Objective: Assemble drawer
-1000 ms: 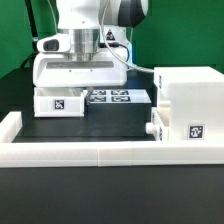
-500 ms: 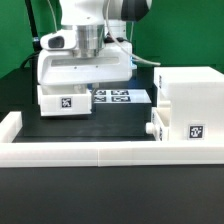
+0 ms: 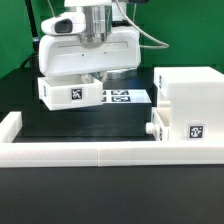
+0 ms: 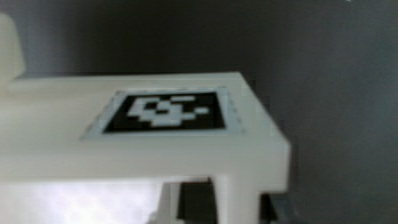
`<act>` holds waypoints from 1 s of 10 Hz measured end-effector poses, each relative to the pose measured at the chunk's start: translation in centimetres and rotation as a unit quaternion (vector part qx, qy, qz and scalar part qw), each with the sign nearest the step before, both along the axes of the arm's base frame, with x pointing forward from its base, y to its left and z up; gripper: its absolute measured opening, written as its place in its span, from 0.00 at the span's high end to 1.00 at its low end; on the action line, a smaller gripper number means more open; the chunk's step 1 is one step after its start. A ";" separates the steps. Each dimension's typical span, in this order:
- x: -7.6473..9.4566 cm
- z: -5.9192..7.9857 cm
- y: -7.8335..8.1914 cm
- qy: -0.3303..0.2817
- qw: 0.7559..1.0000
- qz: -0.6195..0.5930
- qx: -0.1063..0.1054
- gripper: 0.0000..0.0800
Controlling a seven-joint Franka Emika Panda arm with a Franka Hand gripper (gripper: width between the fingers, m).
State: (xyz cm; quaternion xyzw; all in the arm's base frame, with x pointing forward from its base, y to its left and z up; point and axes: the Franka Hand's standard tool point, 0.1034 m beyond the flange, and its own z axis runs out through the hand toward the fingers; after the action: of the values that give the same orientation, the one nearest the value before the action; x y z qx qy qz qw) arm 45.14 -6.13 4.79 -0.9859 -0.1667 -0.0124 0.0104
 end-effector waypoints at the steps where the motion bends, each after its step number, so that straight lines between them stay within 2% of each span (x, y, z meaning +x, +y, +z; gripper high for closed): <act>1: 0.0 -0.1 0.0 0.001 1.000 0.000 0.000 0.95; 3: 0.0 -0.2 -0.1 0.000 0.998 0.067 -0.002 0.95; 5: 1.2 -0.1 0.0 0.004 0.983 0.184 -0.006 0.95; 8: 4.0 0.9 0.8 0.023 0.948 0.317 -0.016 0.95; 10: 3.7 0.6 0.5 0.023 0.925 0.379 -0.014 0.95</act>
Offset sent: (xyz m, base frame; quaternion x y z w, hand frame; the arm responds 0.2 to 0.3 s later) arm 0.0164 0.0011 -0.0067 0.0166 -0.0003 -0.2903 0.9568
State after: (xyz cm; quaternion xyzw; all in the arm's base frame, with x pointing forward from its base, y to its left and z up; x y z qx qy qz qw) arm 48.87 -5.63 5.41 -0.8491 -0.5279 0.0177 0.0042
